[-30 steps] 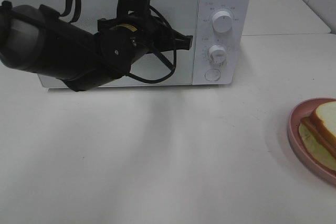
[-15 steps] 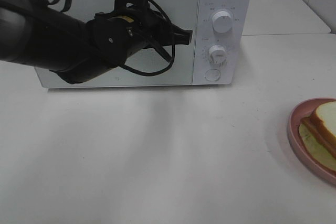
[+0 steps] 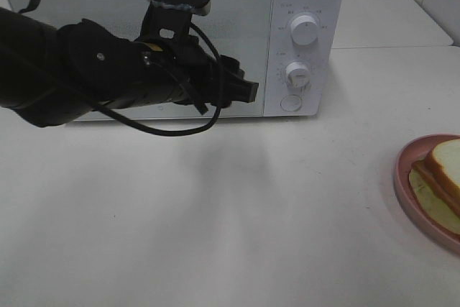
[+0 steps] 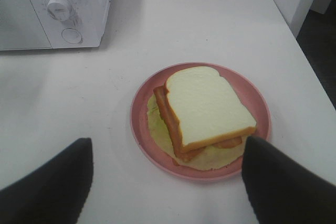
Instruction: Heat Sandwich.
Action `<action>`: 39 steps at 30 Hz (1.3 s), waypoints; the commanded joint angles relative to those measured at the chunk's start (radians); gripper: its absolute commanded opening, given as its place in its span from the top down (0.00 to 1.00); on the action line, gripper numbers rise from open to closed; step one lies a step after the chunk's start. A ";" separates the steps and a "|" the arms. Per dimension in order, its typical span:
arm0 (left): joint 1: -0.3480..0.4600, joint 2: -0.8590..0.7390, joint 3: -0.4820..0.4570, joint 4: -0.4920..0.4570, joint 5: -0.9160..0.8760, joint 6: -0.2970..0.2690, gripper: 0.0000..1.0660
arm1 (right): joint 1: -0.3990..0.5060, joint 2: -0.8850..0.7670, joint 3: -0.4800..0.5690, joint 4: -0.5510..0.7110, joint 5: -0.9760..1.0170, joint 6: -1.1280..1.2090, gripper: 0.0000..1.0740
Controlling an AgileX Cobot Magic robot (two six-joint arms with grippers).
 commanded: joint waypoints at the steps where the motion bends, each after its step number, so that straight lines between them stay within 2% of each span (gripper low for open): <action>1: -0.005 -0.044 0.024 -0.012 0.045 0.000 0.06 | -0.009 -0.027 0.000 -0.007 -0.006 -0.012 0.30; 7: -0.005 -0.122 0.071 -0.002 0.155 0.032 0.08 | -0.009 -0.027 0.000 -0.007 -0.006 -0.012 0.30; 9: 0.004 -0.167 0.094 0.008 0.258 0.058 0.08 | -0.009 -0.027 0.000 -0.007 -0.006 -0.012 0.30; 11: 0.011 -0.180 0.096 0.021 0.304 0.060 0.08 | -0.009 -0.027 0.000 -0.007 -0.006 -0.012 0.30; 12: 0.034 -0.201 0.096 0.042 0.386 0.059 0.08 | -0.009 -0.027 0.000 -0.007 -0.006 -0.012 0.30; 15: 0.064 -0.221 0.096 0.046 0.469 0.053 0.08 | -0.009 -0.027 0.000 -0.007 -0.006 -0.012 0.30; 18: 0.161 -0.256 0.096 0.049 0.631 0.029 0.08 | -0.009 -0.027 0.000 -0.007 -0.006 -0.013 0.30; 20: 0.190 -0.262 0.096 0.054 0.675 0.026 0.08 | -0.009 -0.027 0.000 -0.007 -0.006 -0.013 0.30; 22: 0.270 -0.286 0.096 0.095 0.789 -0.003 0.08 | -0.009 -0.027 0.000 -0.007 -0.006 -0.013 0.30; 25: 0.320 -0.310 0.096 0.139 0.839 -0.046 0.08 | -0.009 -0.027 0.000 -0.007 -0.006 -0.013 0.30; 27: 0.396 -0.356 0.096 0.232 0.893 -0.136 0.08 | -0.009 -0.027 0.000 -0.007 -0.006 -0.013 0.30; 28: 0.396 -0.356 0.096 0.232 0.893 -0.136 0.08 | -0.009 -0.027 0.000 -0.007 -0.006 -0.013 0.30; 29: 0.416 -0.371 0.096 0.263 0.909 -0.167 0.08 | -0.009 -0.027 0.000 -0.007 -0.006 -0.013 0.30; 30: 0.470 -0.409 0.096 0.336 0.943 -0.243 0.08 | -0.009 -0.027 0.000 -0.007 -0.006 -0.013 0.30; 31: 0.494 -0.423 0.096 0.367 0.960 -0.268 0.08 | -0.009 -0.027 0.000 -0.007 -0.006 -0.013 0.30; 32: 0.494 -0.423 0.096 0.367 0.960 -0.268 0.08 | -0.009 -0.027 0.000 -0.007 -0.006 -0.013 0.30; 34: 0.580 -0.472 0.096 0.436 1.026 -0.308 0.08 | -0.009 -0.027 0.000 -0.007 -0.006 -0.013 0.30; 36: 0.631 -0.498 0.096 0.463 1.063 -0.319 0.08 | -0.009 -0.027 0.000 -0.007 -0.006 -0.013 0.30; 37: 0.631 -0.498 0.096 0.463 1.063 -0.319 0.08 | -0.009 -0.027 0.000 -0.007 -0.006 -0.013 0.30; 39: 0.708 -0.531 0.096 0.489 1.116 -0.332 0.08 | -0.009 -0.027 0.000 -0.007 -0.006 -0.013 0.30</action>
